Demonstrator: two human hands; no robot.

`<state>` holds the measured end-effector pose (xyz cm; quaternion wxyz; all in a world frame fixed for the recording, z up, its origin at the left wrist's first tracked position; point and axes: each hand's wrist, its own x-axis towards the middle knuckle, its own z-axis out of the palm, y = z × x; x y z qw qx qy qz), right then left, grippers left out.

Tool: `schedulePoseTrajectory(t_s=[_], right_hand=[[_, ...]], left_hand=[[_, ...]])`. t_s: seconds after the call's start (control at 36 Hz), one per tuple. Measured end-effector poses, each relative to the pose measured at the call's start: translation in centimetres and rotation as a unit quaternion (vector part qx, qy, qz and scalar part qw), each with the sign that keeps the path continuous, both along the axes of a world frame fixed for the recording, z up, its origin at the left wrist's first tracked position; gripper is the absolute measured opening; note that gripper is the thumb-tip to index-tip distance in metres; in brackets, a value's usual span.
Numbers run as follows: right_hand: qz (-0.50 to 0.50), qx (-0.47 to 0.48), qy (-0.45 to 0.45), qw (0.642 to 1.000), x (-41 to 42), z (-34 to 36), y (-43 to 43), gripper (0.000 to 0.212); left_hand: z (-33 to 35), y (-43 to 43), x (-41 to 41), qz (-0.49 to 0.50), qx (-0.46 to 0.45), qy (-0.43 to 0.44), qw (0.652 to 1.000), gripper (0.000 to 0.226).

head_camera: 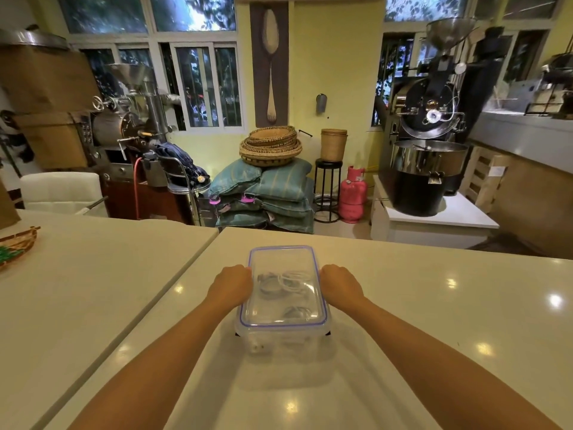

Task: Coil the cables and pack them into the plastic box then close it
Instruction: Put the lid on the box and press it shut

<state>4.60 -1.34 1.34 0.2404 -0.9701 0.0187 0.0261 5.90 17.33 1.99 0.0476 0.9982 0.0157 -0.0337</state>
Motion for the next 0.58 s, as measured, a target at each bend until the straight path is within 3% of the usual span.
schedulePoseTrajectory(t_s=[0.08,0.22,0.42,0.53,0.58], right_hand=[[-0.003,-0.014,0.006,1.0,0.2,-0.2,0.1,0.016],[-0.02,-0.029,0.01,0.999,0.4,-0.7,0.4,0.037],[-0.01,-0.034,0.017,0.999,0.6,-1.1,0.5,0.011],[-0.008,-0.049,0.02,0.999,0.5,-0.8,0.3,0.032],[0.003,-0.057,0.03,0.998,0.6,-0.6,0.2,0.024]], left_hand=[[0.1,-0.1,0.3,-0.007,0.017,0.003,1.0,0.029],[-0.5,0.0,0.7,-0.006,0.027,0.027,0.999,0.028],[-0.9,0.2,0.7,0.007,-0.012,0.004,1.0,0.023],[-0.7,0.2,0.5,-0.003,0.019,0.001,1.0,0.022],[-0.5,0.2,0.5,-0.007,0.046,-0.001,0.999,0.021]])
